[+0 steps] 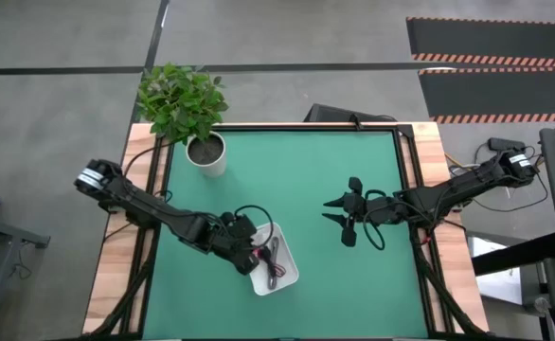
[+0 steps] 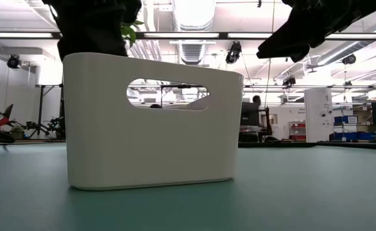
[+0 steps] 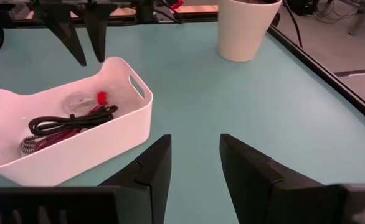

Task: Pick and place USB-C Cables
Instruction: Return to Home Position

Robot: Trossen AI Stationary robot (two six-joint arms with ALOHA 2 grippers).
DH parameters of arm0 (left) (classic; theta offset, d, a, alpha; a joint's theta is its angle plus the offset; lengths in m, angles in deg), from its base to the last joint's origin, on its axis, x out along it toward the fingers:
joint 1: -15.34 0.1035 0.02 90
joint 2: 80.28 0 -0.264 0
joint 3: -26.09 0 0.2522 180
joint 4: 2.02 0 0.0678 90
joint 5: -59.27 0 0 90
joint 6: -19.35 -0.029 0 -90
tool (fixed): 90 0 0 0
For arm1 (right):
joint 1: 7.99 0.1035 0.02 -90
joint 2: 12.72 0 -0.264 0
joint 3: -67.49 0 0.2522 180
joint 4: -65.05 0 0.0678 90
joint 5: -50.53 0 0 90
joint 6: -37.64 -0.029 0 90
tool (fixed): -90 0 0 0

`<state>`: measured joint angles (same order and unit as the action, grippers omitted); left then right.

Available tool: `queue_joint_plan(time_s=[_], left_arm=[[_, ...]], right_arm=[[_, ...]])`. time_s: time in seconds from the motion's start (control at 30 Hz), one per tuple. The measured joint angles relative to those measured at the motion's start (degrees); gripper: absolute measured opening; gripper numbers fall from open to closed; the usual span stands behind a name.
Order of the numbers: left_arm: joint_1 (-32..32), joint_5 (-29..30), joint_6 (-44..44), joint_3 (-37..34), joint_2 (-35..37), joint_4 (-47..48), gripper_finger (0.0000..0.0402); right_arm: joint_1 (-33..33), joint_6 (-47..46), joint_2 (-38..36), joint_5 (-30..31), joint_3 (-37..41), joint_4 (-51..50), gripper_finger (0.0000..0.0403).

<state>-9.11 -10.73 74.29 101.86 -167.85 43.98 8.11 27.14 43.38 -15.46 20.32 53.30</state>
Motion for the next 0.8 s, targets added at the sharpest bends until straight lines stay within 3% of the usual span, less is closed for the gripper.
queue_joint_plan(time_s=[0.23, 0.4, 0.57, 0.8], left_arm=[[0.0, -2.6, -2.7, 0.0, 4.3, 2.0, 0.0111], [0.3, -2.7, -23.9, 0.0, 9.8, 1.6, 0.011], [4.3, -2.0, -45.9, -1.5, 15.4, -3.4, 0.0083], [14.3, -14.9, -60.1, -11.9, 25.6, -15.0, 0.0007]], right_arm=[[0.0, 1.0, 0.0, 0.0, 0.1, 0.4, 0.012], [0.0, 9.8, 0.7, -0.2, 0.6, 9.5, 0.0111], [-3.0, 19.2, 1.6, -8.7, 0.7, 18.6, 0.009], [-10.7, 23.5, 1.0, -12.1, 1.4, 19.8, 0.0047]])
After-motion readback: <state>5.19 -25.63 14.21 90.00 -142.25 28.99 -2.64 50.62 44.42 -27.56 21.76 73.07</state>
